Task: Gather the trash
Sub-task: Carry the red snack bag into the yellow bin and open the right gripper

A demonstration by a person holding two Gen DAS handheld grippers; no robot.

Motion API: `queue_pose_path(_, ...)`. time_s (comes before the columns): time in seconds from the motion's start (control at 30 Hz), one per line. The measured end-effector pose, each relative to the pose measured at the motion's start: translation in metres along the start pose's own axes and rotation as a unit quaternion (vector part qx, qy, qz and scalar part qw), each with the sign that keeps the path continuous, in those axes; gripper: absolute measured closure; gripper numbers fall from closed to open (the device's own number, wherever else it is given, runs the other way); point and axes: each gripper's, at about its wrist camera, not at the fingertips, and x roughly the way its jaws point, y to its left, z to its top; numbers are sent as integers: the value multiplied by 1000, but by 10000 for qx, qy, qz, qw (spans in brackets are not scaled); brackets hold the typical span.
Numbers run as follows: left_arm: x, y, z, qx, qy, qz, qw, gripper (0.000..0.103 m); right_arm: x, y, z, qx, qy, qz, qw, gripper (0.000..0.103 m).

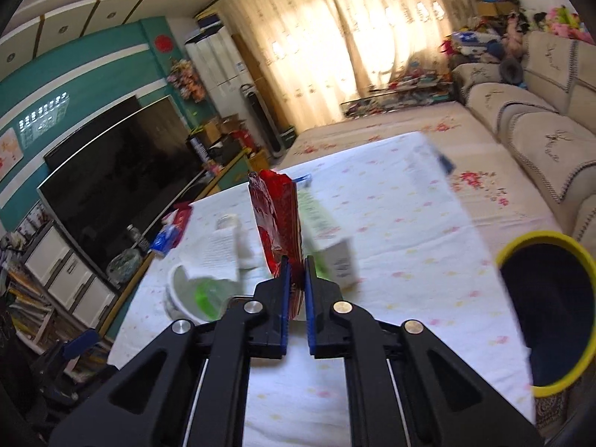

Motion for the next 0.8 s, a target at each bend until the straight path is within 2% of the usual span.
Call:
queue_pose_path(0.2,7,-15,2,89,40,-70,9999,5,-42,-87,-9,514,-260,-1113,9921,96)
queue_pose_path(0.4,17,-26,4,89,146,-86,9998,5,-53,-160,-25,1002,-156,-1892,9767,96)
queue_pose_path(0.53,23,-30,5,45,232,-56,9997,5,-46,-184,-33,1131,-38,-2160,9698,95)
queue_pose_path(0.67,30,-33,6,41,305,26,9995,5,-42,-204,-42,1274,88,-2235,9663,91)
queue_pose_path(0.77,33,-33,7,3,343,88,9994,5,-41,-208,-45,1355,89,-2225,9654,78)
queue_pose_path(0.8,34,-32,8,-13,352,113,9993,5,-41,-209,-45,1360,84,-2223,9654,78)
